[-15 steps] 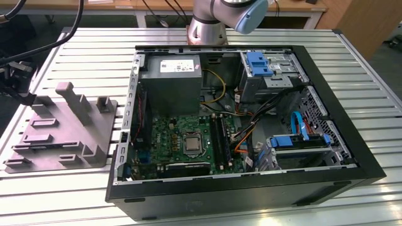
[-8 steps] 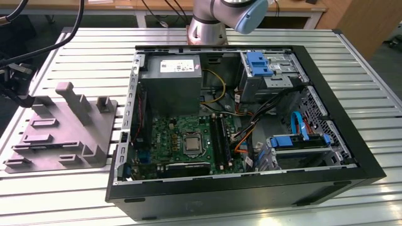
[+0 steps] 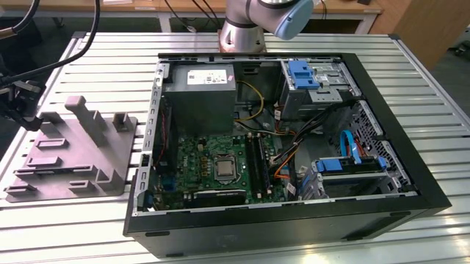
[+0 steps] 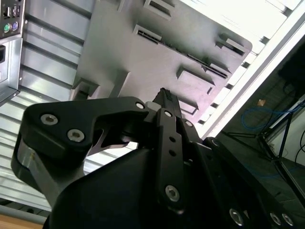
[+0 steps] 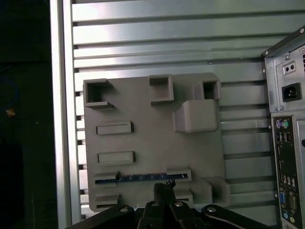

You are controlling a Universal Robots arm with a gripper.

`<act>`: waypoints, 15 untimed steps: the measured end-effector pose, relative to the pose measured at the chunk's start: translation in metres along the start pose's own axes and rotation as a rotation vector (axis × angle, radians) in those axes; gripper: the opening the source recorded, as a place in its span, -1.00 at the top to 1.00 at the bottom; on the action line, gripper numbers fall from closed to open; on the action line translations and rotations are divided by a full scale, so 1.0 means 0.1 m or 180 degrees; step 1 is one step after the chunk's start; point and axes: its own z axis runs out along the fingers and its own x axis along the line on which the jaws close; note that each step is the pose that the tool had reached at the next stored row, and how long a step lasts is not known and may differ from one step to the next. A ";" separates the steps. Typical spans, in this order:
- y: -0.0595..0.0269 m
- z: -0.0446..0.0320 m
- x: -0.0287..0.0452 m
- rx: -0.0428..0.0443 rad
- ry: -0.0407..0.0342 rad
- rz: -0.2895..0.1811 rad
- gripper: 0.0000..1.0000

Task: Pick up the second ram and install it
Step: 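Reach for the second ram, then pick up the second ram and move it above second insertion slot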

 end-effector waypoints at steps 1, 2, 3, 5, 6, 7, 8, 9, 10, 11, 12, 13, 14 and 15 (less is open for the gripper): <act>-0.001 0.007 0.005 0.0000 0.0000 -0.0001 0.79; -0.001 0.007 0.005 0.0000 0.0000 -0.0001 0.79; -0.001 0.008 0.007 0.0000 0.0000 -0.0001 0.79; -0.002 0.008 0.009 0.0000 0.0000 -0.0001 0.79; -0.002 0.008 0.010 0.0000 0.0000 -0.0001 0.79; -0.002 0.008 0.010 0.0000 0.0000 -0.0001 0.79; -0.002 0.008 0.010 0.0000 0.0000 -0.0001 0.79; -0.002 0.008 0.010 0.0000 0.0000 -0.0001 0.79; -0.002 0.007 0.010 0.0000 0.0000 -0.0001 0.79; -0.002 0.007 0.010 0.0000 0.0000 -0.0001 0.79; -0.002 0.008 0.011 0.0000 0.0000 -0.0001 0.79; -0.002 0.008 0.011 0.0000 0.0000 -0.0001 0.79; 0.001 0.008 0.013 0.0001 0.0000 -0.0001 0.79; 0.002 0.008 0.014 0.0001 0.0000 -0.0007 0.79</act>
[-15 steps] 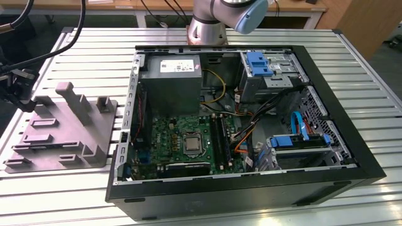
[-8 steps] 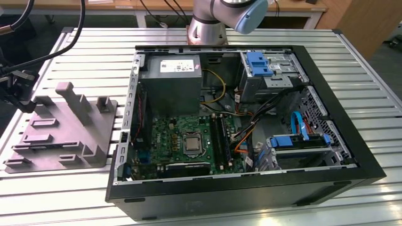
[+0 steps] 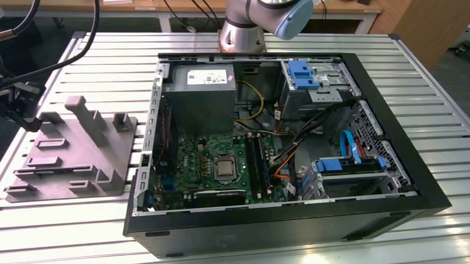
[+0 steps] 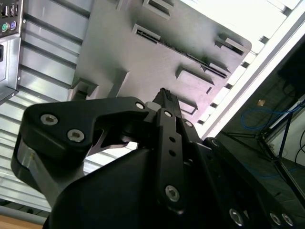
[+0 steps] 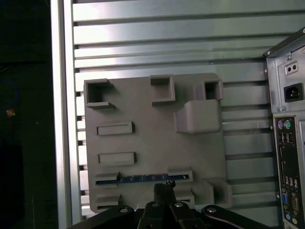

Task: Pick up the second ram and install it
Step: 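Pick up the second ram and move it above second insertion slot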

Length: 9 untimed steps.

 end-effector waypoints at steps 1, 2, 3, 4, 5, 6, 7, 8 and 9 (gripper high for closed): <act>0.000 0.001 0.000 0.0000 0.0002 -0.0034 0.79; 0.000 0.004 -0.001 -0.0001 0.0005 -0.0090 0.79; 0.000 0.005 -0.001 -0.0002 0.0010 -0.0148 0.79; 0.000 0.008 -0.001 -0.0002 0.0013 -0.0206 0.79; -0.001 0.011 -0.001 -0.0003 0.0017 -0.0263 0.79; -0.001 0.014 -0.001 -0.0004 0.0021 -0.0324 0.79; -0.001 0.017 -0.001 -0.0005 0.0024 -0.0381 0.79; -0.001 0.020 -0.001 -0.0005 0.0027 -0.0438 0.79; -0.002 0.023 0.000 -0.0006 0.0031 -0.0495 0.79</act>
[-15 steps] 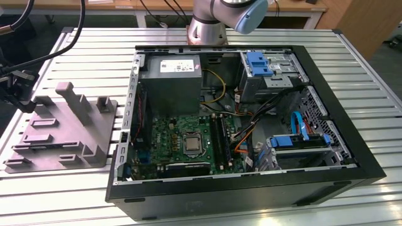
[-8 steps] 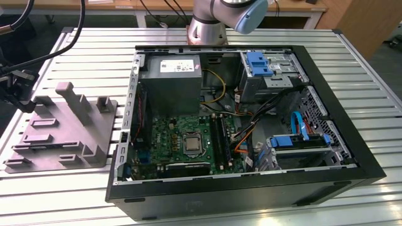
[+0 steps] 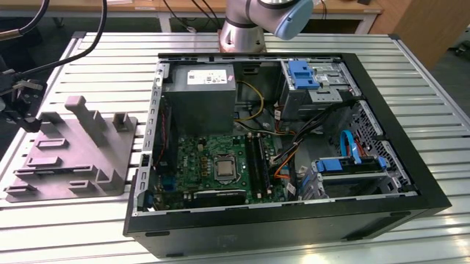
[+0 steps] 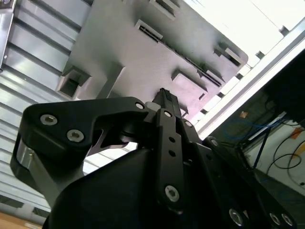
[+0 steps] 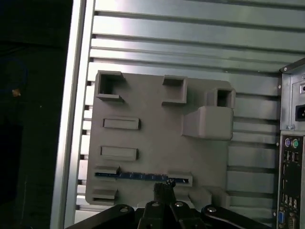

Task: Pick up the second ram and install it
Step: 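Pick up the second ram and move it above second insertion slot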

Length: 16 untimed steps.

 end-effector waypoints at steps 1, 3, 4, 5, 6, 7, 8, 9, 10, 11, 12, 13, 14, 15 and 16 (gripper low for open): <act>0.000 0.003 0.000 -0.0001 0.0004 -0.0062 0.79; -0.001 0.009 0.000 -0.0002 0.0011 -0.0176 0.79; -0.001 0.013 0.000 -0.0003 0.0015 -0.0233 0.79; -0.001 0.017 0.000 -0.0004 0.0018 -0.0291 0.79; -0.002 0.022 0.000 -0.0005 0.0021 -0.0348 0.79; -0.002 0.027 0.000 -0.0005 0.0025 -0.0405 0.79; -0.002 0.031 0.000 -0.0006 0.0029 -0.0462 0.79; -0.002 0.037 0.000 -0.0007 0.0033 -0.0525 0.79; -0.003 0.043 0.000 -0.0008 0.0036 -0.0582 0.79; -0.003 0.048 0.000 -0.0009 0.0040 -0.0639 0.79; -0.003 0.053 0.000 -0.0009 0.0044 -0.0696 0.79; -0.004 0.058 0.001 -0.0010 0.0047 -0.0753 0.79; -0.004 0.063 0.001 -0.0011 0.0051 -0.0810 0.79; -0.004 0.069 0.001 -0.0011 0.0055 -0.0870 0.79; -0.005 0.075 0.001 -0.0012 0.0058 -0.0928 0.79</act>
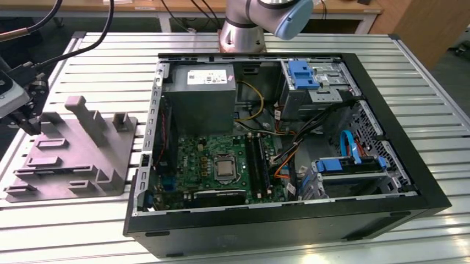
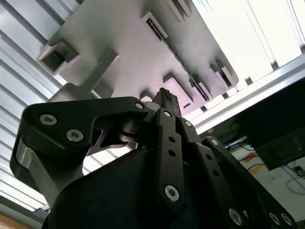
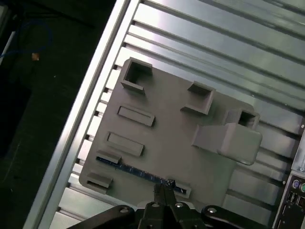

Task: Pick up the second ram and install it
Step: 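Pick up the second ram and move it above second insertion slot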

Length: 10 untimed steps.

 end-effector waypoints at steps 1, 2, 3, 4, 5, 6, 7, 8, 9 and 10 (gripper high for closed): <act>0.000 0.005 0.000 -0.0001 0.0004 -0.0057 0.79; -0.001 0.010 0.000 -0.0002 0.0007 -0.0114 0.79; -0.001 0.016 0.000 -0.0002 0.0011 -0.0172 0.79; -0.001 0.021 0.000 -0.0003 0.0014 -0.0228 0.79; -0.002 0.027 0.000 -0.0004 0.0018 -0.0286 0.79; -0.002 0.033 0.000 -0.0005 0.0022 -0.0348 0.79; -0.002 0.038 0.001 -0.0005 0.0026 -0.0405 0.79; -0.003 0.043 0.001 -0.0006 0.0029 -0.0462 0.79; -0.003 0.049 0.001 -0.0007 0.0033 -0.0517 0.79; -0.003 0.056 0.001 -0.0008 0.0036 -0.0577 0.79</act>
